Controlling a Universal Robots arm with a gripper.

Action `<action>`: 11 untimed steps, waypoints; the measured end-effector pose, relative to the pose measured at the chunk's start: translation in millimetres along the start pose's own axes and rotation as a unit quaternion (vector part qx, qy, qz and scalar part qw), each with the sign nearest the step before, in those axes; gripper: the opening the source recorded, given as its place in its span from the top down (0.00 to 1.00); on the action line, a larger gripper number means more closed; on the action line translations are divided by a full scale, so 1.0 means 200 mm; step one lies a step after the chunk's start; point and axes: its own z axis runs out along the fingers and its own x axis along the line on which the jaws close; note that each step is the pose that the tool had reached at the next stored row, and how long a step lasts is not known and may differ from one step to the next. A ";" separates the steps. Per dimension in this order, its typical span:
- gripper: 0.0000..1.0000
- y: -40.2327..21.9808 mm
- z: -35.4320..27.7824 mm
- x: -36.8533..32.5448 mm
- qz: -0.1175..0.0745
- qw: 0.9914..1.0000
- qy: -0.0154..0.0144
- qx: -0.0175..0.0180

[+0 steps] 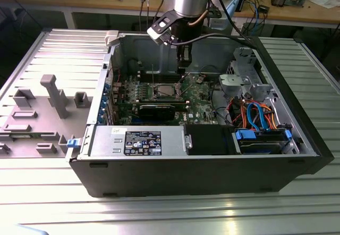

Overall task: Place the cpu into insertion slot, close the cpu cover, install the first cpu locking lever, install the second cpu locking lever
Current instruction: 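Close the cpu cover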

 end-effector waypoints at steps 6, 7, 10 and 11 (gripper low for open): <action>0.89 0.007 0.000 0.000 0.000 1.000 0.000 0.000; 0.89 0.010 0.000 0.000 0.000 1.000 0.000 0.000; 0.89 0.013 0.000 0.000 0.000 1.000 0.000 0.000; 0.89 0.014 0.000 0.000 0.000 1.000 0.000 0.000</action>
